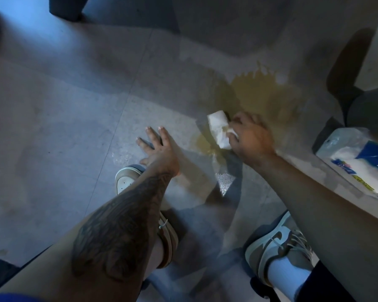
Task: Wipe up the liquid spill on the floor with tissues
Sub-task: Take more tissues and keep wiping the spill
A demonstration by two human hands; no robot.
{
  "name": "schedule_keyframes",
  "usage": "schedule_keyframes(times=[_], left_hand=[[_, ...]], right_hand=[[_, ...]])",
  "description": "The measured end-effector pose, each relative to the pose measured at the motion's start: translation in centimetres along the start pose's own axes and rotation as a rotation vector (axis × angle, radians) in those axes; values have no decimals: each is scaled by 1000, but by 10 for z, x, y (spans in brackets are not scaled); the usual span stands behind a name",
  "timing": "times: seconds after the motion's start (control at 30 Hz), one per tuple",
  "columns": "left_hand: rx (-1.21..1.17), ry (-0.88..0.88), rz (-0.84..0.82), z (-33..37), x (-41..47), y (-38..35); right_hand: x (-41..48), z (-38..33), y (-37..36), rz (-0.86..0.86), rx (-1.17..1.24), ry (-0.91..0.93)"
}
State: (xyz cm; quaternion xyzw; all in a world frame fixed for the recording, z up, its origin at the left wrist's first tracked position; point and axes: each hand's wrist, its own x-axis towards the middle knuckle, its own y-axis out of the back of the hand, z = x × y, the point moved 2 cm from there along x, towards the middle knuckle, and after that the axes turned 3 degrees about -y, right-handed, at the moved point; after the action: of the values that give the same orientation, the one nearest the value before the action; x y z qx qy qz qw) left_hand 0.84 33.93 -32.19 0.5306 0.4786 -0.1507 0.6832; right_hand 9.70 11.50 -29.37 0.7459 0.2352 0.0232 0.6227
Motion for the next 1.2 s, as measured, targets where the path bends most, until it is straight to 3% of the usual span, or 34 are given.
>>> schedule_keyframes(times=[0.07, 0.2, 0.3, 0.5, 0.6, 0.77, 0.93, 1.2], left_hand=[[-3, -1, -5, 1, 0, 0], [-4, 8, -11, 1, 1, 2], [-6, 3, -12, 1, 0, 1], [-12, 3, -3, 0, 2, 0], [-8, 7, 3, 0, 5, -2], [-4, 12, 5, 0, 5, -4], [-14, -3, 7, 0, 4, -3], [-8, -6, 11, -1, 6, -5]], right_hand=[[-6, -3, -4, -40, -66, 35], [-8, -7, -3, 40, 1, 68], [-3, -8, -13, -30, -57, 113], [10, -17, -11, -149, -102, 22], [22, -19, 5, -152, 2, -24], [54, -10, 35, -14, 216, -98], [99, 9, 47, 71, 232, -126], [94, -18, -9, -228, 112, -88]])
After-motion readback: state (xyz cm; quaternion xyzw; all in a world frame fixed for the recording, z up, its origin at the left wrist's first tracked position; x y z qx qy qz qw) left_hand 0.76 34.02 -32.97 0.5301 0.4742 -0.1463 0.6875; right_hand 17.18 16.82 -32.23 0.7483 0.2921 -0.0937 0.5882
